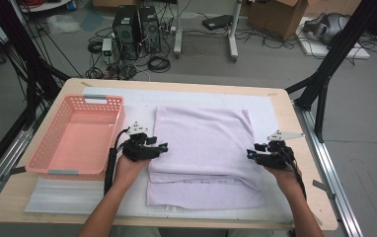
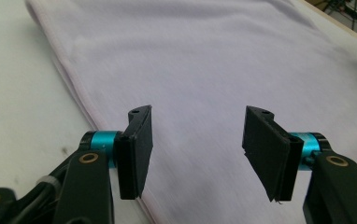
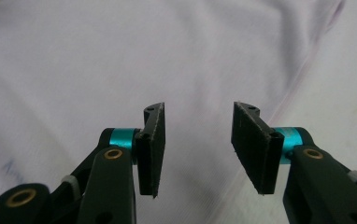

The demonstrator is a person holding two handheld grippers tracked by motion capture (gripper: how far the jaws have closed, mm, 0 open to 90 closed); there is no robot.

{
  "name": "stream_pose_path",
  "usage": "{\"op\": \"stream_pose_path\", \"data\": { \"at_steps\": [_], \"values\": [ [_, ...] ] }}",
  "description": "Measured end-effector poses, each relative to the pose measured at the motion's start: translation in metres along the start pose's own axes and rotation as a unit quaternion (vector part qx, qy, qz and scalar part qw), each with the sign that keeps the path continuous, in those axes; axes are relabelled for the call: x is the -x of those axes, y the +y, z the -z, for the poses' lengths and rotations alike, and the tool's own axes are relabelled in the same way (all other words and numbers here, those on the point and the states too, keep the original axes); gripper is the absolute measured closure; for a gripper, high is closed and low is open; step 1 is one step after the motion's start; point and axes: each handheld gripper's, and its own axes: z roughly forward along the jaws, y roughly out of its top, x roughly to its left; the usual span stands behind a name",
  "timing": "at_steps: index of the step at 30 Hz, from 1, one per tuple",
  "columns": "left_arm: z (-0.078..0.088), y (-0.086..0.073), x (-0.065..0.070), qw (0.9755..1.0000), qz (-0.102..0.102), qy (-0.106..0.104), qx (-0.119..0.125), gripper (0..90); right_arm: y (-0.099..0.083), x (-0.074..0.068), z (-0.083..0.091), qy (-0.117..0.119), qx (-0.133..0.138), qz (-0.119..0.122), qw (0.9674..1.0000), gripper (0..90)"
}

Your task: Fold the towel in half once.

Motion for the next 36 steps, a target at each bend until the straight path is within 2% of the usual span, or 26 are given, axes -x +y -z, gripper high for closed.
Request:
{"op": "stream_pose_path", "data": {
  "at_steps": [1,5,6,7,9,10,11,14,16,19,23,26,27,29,30,34,36],
  "values": [
    [0.000,-0.003,0.002,1.0000,0.003,-0.001,-0.009,42.5,-0.004,-0.003,0.000,0.003,-0.005,0.002,1.0000,54.2],
    [-0.004,-0.015,0.009,0.9991,-0.012,0.006,-0.040,44.5,-0.018,-0.011,-0.003,0.012,-0.025,0.012,0.9996,54.5],
    [-0.005,-0.017,0.010,0.9989,-0.023,0.012,-0.040,46.7,-0.020,-0.013,-0.004,0.014,-0.030,0.012,0.9994,55.3],
    [-0.004,-0.018,0.012,0.9986,-0.031,0.022,-0.038,50.1,-0.022,-0.015,-0.006,0.018,-0.033,0.015,0.9992,57.0],
    [-0.003,-0.018,0.013,0.9977,-0.040,0.036,-0.042,67.1,-0.024,-0.018,-0.010,0.015,-0.045,0.026,0.9985,62.3],
    [-0.003,-0.018,0.012,0.9975,-0.040,0.038,-0.044,78.6,-0.023,-0.019,-0.012,0.008,-0.042,0.035,0.9985,71.1],
    [-0.003,-0.017,0.012,0.9976,-0.039,0.038,-0.043,85.9,-0.022,-0.020,-0.012,0.006,-0.043,0.037,0.9984,84.5],
    [-0.003,-0.013,0.012,0.9975,-0.043,0.046,-0.032,87.7,-0.015,-0.021,-0.016,-0.004,-0.049,0.040,0.9980,87.9],
    [-0.003,-0.007,0.008,0.9980,-0.032,0.054,-0.010,87.8,-0.011,-0.019,-0.020,-0.018,-0.041,0.036,0.9983,88.0],
    [-0.007,0.000,-0.001,0.9970,-0.017,0.076,0.009,87.7,-0.004,-0.015,-0.026,-0.036,-0.028,0.023,0.9987,87.9],
    [-0.017,0.006,-0.009,0.9953,-0.007,0.096,0.014,87.7,0.004,-0.008,-0.036,-0.063,-0.006,0.016,0.9979,87.9],
    [-0.023,0.004,-0.013,0.9951,0.018,0.096,0.017,86.5,0.007,-0.006,-0.043,-0.071,-0.001,0.011,0.9974,86.4],
    [-0.023,0.003,-0.013,0.9948,0.023,0.098,0.015,81.5,0.007,-0.006,-0.044,-0.069,0.002,0.009,0.9976,82.7],
    [-0.020,0.002,-0.013,0.9954,0.034,0.088,0.015,62.7,0.006,-0.006,-0.040,-0.066,0.006,-0.005,0.9978,67.8],
    [-0.017,0.001,-0.011,0.9956,0.034,0.086,0.016,57.3,0.005,-0.006,-0.037,-0.064,0.011,-0.012,0.9978,64.0],
    [-0.003,-0.005,-0.005,0.9970,0.027,0.070,0.017,49.5,-0.001,-0.009,-0.020,-0.058,0.028,-0.021,0.9977,59.7],
    [0.004,-0.010,0.000,0.9974,0.020,0.065,0.022,49.5,-0.008,-0.011,-0.012,-0.056,0.029,-0.023,0.9977,58.5]
  ]
}}
